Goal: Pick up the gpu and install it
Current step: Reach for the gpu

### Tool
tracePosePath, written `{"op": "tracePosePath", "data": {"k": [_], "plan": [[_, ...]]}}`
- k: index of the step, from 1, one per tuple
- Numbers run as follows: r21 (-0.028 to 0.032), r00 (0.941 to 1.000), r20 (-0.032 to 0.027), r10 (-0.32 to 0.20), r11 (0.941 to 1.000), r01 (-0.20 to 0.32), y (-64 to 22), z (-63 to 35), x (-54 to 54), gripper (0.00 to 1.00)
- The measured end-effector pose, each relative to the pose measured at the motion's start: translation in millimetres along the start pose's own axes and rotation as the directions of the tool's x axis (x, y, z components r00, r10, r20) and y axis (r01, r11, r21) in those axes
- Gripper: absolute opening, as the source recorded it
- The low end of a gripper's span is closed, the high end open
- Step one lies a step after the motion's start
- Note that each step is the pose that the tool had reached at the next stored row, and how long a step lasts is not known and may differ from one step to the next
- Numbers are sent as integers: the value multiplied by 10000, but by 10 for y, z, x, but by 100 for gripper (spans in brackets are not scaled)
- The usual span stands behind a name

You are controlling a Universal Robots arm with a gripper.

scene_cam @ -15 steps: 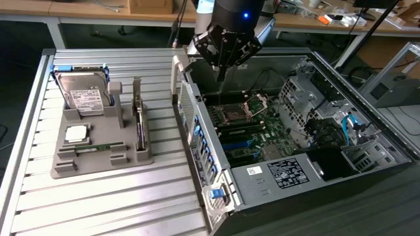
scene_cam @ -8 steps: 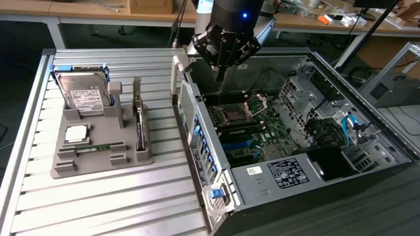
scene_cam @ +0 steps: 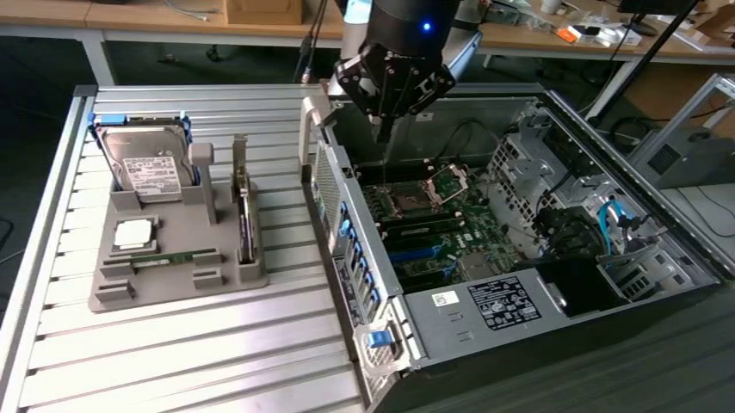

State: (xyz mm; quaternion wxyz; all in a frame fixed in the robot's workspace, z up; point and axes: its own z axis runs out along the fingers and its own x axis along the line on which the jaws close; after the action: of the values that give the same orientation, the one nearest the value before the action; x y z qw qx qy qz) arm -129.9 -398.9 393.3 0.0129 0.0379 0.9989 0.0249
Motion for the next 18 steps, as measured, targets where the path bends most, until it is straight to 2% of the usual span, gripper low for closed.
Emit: {"op": "tracePosePath", "data": {"k": [18], "plan": [[0,10000,0,0,10000,0,-3,-1,42,11]]}}
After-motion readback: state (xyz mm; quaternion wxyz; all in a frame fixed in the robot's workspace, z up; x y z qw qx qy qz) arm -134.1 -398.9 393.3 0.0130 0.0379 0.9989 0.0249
